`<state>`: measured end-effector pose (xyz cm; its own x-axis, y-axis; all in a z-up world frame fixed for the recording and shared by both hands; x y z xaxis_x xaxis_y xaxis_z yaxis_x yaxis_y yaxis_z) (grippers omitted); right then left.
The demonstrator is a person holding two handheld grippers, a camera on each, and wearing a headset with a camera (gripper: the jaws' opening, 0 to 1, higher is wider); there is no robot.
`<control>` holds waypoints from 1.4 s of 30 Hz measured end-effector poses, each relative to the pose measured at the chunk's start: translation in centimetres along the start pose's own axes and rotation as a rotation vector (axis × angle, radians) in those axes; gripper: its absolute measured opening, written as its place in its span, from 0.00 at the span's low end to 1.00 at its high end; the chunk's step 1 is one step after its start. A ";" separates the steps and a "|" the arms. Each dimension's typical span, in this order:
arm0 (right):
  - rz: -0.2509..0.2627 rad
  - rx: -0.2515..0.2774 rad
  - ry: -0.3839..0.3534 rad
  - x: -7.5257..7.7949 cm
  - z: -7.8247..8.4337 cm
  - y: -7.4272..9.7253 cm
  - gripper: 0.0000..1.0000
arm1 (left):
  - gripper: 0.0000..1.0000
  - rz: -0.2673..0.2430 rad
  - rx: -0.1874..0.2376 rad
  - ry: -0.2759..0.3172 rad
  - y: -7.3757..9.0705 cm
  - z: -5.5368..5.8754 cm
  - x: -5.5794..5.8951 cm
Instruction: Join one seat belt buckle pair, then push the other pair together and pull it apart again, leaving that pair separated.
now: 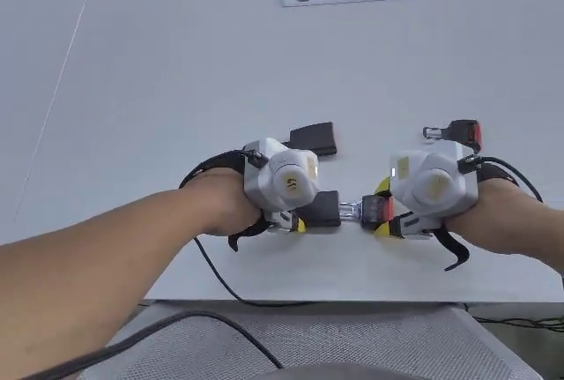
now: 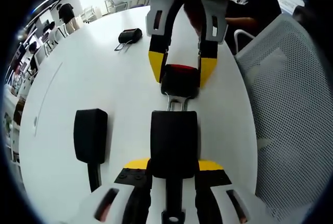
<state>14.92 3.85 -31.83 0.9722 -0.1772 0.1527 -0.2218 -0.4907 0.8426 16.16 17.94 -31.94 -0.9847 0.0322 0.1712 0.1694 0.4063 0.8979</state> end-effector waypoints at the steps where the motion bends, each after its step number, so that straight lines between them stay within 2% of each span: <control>1: -0.002 0.003 0.000 0.0 -0.1 -0.1 0.35 | 0.33 0.001 -0.001 -0.003 0.0 0.0 0.0; 10: -0.019 0.008 0.013 0.3 -0.1 -0.4 0.35 | 0.33 0.006 -0.003 -0.017 0.1 0.0 0.0; 20: -0.023 -0.010 0.052 0.3 -0.4 -0.3 0.35 | 0.33 0.007 -0.009 -0.025 0.0 0.0 0.0; 42: -0.028 -0.020 0.060 0.4 -0.4 -0.5 0.34 | 0.33 0.016 -0.017 -0.036 0.1 -0.1 0.1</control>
<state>15.46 4.35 -31.93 0.9808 -0.1121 0.1594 -0.1938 -0.4771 0.8572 16.04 17.91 -31.84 -0.9827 0.0716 0.1707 0.1851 0.3903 0.9019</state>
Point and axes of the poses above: the centre of the closed fingertips' face, and the gripper's own axes: y roughly backward along the fingers, x roughly to its right, z roughly out of its underside, the point moved 6 cm from there along y, roughly backward along the fingers, and after that the axes turned 10 degrees about z, right-handed, at the moved point
